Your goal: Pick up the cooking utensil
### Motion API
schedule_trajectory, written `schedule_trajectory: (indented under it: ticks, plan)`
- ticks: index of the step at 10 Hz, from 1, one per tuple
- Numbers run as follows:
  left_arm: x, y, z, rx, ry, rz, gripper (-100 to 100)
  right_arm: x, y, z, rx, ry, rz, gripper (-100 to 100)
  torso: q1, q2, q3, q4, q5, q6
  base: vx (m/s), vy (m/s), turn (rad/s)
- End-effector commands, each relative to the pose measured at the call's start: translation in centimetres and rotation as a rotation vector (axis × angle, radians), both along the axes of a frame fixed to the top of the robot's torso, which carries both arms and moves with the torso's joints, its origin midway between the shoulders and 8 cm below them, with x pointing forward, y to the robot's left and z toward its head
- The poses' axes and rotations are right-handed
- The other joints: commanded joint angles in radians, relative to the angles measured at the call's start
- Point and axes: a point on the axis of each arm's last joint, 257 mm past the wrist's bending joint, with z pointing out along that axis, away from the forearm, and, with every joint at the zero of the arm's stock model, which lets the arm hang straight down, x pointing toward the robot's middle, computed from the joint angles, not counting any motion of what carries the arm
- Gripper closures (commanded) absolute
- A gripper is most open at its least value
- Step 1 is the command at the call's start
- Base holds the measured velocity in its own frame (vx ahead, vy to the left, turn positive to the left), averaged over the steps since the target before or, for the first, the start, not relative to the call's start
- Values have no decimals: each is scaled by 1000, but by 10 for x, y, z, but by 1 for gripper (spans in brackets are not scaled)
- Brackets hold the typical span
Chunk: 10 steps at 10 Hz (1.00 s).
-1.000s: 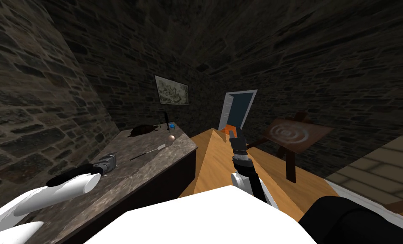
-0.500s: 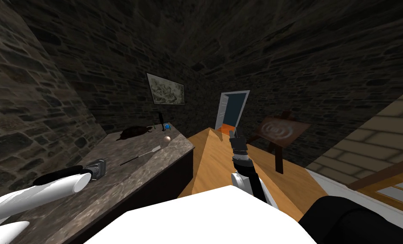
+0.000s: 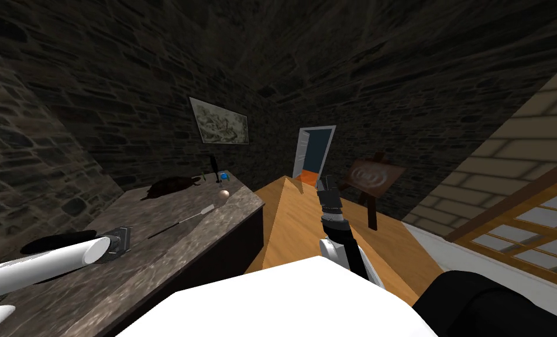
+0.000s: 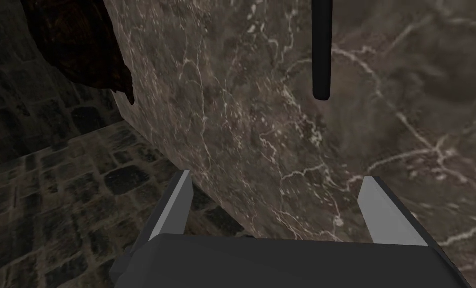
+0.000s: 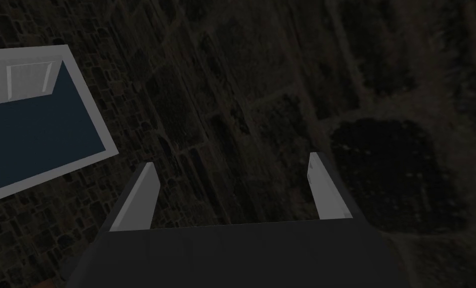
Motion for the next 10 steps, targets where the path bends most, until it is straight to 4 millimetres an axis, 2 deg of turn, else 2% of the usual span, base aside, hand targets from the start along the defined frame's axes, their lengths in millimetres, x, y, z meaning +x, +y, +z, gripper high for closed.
schedule_trajectory:
  ticks: [1,2,3,4,5,6,7,9,10]
  plan:
    - [-14,9,-9,-34,42,38,-100,0,0,0,0,0,0,0,0,0,0,0,0,0,4,-2,-152]
    - [-21,21,-2,-57,50,72,-100,0,0,0,0,0,0,0,0,0,0,0,0,-1,8,-5,-228]
    - [-32,21,-12,-80,86,91,-100,0,0,0,0,0,0,0,0,0,0,0,0,0,10,0,-135]
    - [-32,21,-13,-81,88,92,-100,0,0,0,0,0,0,0,0,0,0,0,0,-1,5,1,24]
    - [-46,32,-13,-117,111,138,-100,0,0,0,0,0,0,0,1,0,0,0,0,-2,12,-5,-187]
    - [-50,30,-16,-129,130,143,-100,0,0,0,0,0,0,0,0,0,0,0,0,0,12,2,-166]
    - [-62,40,-14,-160,142,185,-100,0,0,0,0,0,0,0,0,0,0,0,0,-1,19,2,-262]
    - [-69,36,-19,-180,173,193,-100,0,0,0,0,0,0,0,1,-1,0,0,0,-2,12,4,-43]
    - [-83,42,-20,-220,197,235,-100,0,0,0,0,0,0,0,1,0,0,0,0,-2,14,-6,-229]
